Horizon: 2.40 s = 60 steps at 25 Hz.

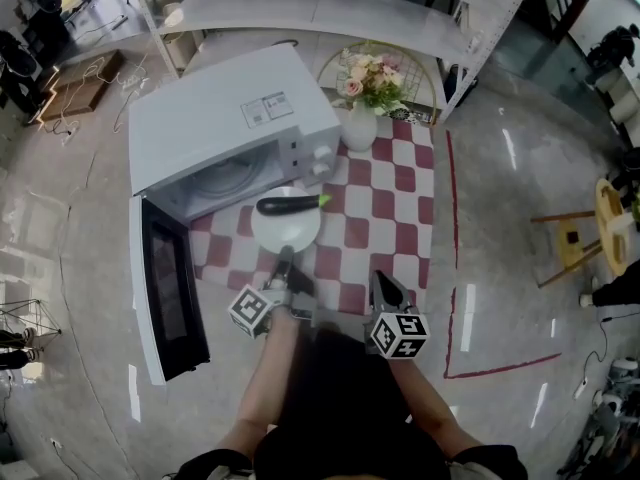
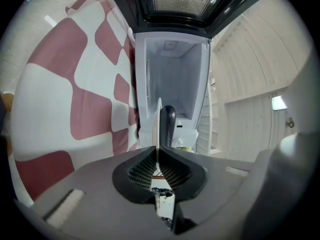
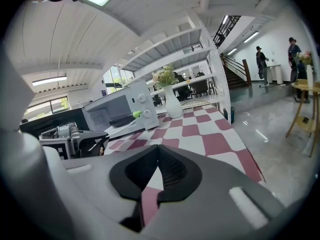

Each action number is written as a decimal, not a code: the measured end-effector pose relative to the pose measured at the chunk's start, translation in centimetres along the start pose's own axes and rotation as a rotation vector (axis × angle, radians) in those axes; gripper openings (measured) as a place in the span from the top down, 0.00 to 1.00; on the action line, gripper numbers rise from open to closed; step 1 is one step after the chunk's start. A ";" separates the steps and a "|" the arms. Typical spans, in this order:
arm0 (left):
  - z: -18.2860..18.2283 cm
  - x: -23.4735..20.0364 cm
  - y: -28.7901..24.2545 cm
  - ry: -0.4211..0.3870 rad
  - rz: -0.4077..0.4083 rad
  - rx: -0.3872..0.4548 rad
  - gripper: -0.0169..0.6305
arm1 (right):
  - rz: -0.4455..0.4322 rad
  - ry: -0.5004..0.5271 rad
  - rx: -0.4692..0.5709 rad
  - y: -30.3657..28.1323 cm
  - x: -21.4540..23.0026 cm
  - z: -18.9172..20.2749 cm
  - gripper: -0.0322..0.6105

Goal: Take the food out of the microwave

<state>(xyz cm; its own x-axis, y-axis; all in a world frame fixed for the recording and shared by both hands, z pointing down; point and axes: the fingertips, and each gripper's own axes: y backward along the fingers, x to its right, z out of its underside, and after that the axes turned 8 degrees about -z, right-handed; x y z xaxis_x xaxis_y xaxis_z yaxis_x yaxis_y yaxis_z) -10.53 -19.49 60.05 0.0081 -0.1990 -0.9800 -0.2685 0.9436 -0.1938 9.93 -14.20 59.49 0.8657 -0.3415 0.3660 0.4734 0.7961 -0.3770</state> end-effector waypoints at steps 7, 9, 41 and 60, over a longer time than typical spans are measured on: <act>1.8 -0.5 -0.7 -0.003 -0.010 -0.049 0.94 | 0.042 0.021 0.034 0.9 0.7 -0.3 0.95; 2.4 -0.5 -1.0 0.003 -0.005 -0.066 0.94 | 0.054 0.015 0.041 1.2 1.0 -0.2 0.95; 10.5 -0.8 -3.2 -0.029 -0.032 -0.356 0.94 | 0.348 -0.045 0.141 7.3 5.2 0.3 0.95; 16.1 -1.2 -1.1 -0.022 -0.053 -0.477 0.94 | 0.608 0.006 0.220 13.5 8.7 -0.2 0.95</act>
<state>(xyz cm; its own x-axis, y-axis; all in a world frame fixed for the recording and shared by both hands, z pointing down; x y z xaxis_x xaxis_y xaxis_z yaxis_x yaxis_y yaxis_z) 5.25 -16.06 60.72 0.0526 -0.2327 -0.9711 -0.6789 0.7049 -0.2057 23.89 -6.49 57.43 0.9700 0.2008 0.1368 -0.1461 0.9319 -0.3320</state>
